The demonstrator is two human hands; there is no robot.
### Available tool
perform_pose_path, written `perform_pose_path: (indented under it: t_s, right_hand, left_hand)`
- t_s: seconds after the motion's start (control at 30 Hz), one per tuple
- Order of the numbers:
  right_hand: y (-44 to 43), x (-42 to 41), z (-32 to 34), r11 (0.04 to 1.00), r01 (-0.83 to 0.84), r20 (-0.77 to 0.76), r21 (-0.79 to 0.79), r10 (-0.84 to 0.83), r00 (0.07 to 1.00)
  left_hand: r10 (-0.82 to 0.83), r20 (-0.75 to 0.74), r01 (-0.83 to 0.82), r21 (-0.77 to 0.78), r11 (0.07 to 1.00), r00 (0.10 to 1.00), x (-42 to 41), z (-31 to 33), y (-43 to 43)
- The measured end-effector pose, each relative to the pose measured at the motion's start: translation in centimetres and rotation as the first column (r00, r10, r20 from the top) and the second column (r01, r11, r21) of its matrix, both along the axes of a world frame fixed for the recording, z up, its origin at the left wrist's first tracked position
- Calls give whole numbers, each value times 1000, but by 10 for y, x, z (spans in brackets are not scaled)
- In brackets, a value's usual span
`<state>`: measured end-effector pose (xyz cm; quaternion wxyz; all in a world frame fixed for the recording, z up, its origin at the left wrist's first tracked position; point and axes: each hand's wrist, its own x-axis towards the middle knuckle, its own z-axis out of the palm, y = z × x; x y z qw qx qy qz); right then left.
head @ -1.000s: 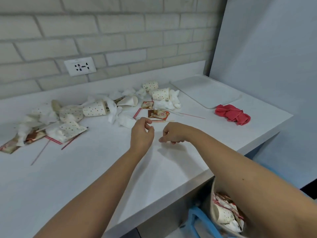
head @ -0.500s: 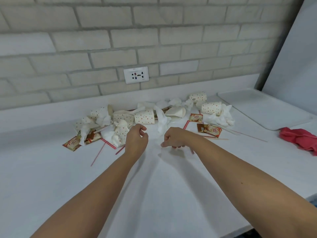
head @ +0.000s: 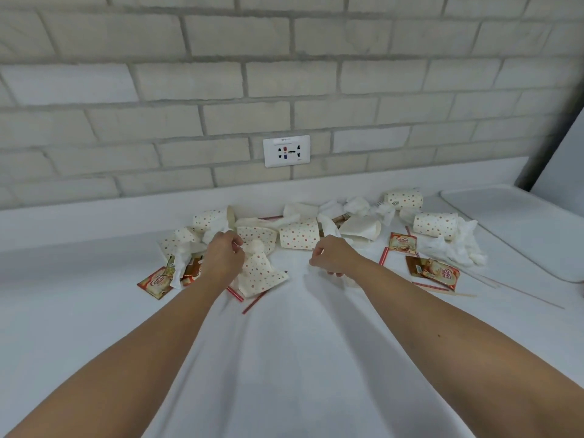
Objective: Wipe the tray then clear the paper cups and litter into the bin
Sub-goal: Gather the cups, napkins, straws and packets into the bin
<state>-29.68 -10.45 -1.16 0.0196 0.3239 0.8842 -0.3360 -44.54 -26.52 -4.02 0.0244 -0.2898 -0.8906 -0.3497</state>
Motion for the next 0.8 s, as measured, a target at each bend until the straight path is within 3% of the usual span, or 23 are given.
perform_pose_path:
  t_s: [0.23,0.4,0.5,0.63,0.8]
  right_hand:
    - [29,-30,-16,981,191,-171,17,-186,968]
    - [42,-51,-28,972,234,-175,-14,-232,957]
    - [46,-58,-35,973,230,-158,-8,-228,961]
    - [46,-63,-39,970,242,-186,-34,-244,952]
    - [42,-64,-39,974,221,-178,-57,-227,958]
  left_hand:
    - [37,-81,-47,-133,990,996,-54,3,16]
    - [78,-144,-97,-132,987,987,-94,6,28]
    - [11,-181,-59,-262,963,983,-107,11,34]
    - [-94,-268,-56,-501,864,959,-119,12,41]
    - [-158,-333,-89,-619,781,930,-120,18,47]
